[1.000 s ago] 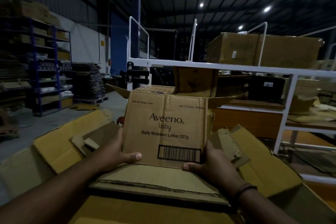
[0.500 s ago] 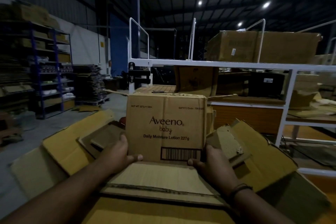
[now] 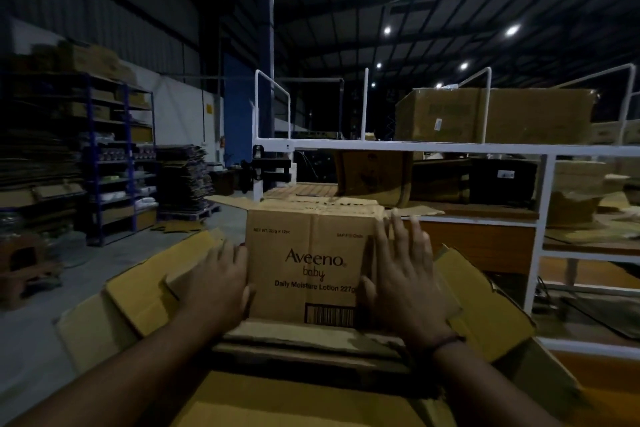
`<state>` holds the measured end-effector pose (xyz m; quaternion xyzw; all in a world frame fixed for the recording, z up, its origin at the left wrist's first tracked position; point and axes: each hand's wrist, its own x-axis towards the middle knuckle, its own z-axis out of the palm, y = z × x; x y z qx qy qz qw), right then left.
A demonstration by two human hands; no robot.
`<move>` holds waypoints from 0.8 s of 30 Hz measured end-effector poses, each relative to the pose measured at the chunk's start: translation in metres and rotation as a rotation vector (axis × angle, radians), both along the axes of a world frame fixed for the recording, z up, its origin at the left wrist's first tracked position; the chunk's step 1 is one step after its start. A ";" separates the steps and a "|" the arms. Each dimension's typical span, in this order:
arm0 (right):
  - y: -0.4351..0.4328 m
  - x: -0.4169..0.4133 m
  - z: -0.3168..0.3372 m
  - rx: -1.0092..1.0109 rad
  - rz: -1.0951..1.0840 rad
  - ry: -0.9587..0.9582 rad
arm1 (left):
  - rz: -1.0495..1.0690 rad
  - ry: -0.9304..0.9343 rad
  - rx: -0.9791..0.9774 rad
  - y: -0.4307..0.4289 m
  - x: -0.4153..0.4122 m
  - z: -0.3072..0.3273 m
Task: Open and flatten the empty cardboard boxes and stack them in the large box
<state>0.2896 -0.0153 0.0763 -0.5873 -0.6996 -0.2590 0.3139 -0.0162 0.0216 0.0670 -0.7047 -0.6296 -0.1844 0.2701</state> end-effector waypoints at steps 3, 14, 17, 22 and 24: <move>0.010 -0.001 0.048 -0.163 0.014 -0.045 | -0.037 0.143 0.112 0.000 0.002 0.036; 0.006 0.002 0.042 -0.410 0.081 -0.128 | 0.006 0.116 -0.224 -0.016 0.023 0.079; 0.007 0.003 0.022 -0.529 0.087 -0.165 | -0.039 0.098 -0.358 -0.014 0.016 0.077; 0.014 0.000 0.005 -0.605 0.072 -0.133 | -0.155 -0.028 -0.463 -0.002 0.002 0.075; 0.017 -0.006 -0.001 -0.642 0.067 -0.120 | -0.156 -0.031 -0.528 0.004 -0.001 0.075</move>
